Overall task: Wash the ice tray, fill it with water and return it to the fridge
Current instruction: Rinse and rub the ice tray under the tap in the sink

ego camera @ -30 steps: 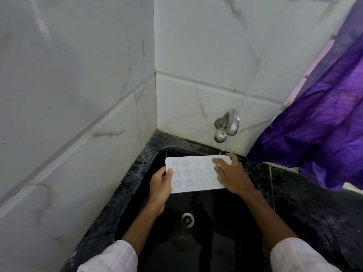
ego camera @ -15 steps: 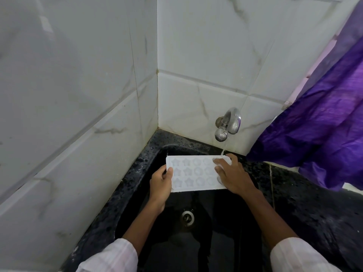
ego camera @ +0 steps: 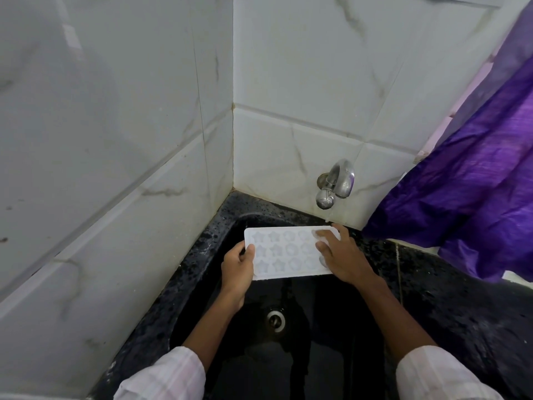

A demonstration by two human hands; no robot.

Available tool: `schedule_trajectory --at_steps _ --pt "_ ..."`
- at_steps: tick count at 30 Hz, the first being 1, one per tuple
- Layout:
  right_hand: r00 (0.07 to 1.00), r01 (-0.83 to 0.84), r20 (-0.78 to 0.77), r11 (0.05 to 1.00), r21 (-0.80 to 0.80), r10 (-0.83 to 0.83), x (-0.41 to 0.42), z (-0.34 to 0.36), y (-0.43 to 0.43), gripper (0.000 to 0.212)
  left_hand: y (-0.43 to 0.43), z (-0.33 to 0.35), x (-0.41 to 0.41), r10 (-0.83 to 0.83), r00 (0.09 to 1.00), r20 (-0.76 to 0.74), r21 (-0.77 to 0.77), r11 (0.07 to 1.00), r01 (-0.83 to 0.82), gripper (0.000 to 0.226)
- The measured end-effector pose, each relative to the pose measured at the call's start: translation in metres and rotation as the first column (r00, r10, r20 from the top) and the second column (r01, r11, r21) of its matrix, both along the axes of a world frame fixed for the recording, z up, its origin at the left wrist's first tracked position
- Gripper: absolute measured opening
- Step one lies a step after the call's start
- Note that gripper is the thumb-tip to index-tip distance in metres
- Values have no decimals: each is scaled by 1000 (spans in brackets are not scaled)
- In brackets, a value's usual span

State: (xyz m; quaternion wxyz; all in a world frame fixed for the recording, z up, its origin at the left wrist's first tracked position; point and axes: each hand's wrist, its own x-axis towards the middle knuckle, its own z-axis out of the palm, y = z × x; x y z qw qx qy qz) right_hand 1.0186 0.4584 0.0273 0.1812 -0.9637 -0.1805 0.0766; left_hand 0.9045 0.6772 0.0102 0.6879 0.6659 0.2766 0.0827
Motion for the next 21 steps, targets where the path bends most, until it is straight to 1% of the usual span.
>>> schedule_trajectory --at_steps 4,6,9,12,15,21 --pt "999 -35 -32 991 131 40 0 -2 -4 41 2 3 4 39 999 -6 2 999 -39 20" --pt "997 -61 -29 985 159 66 -1 0 -7 40 4 3 5 52 999 -7 4 999 -52 21" --pt "993 -112 -8 974 199 116 -2 3 -10 33 5 2 6 64 998 -9 -13 998 -64 23" --pt "993 -102 -37 981 163 110 -2 2 -10 27 4 2 6 65 998 -12 -20 998 -65 24" --pt "995 -87 -44 989 121 93 -2 -2 -12 36 3 2 6 68 998 -12 -25 997 -68 24" --pt "993 -87 -70 993 85 93 -4 2 -9 40 1 4 4 84 996 -13 -47 995 -85 23"
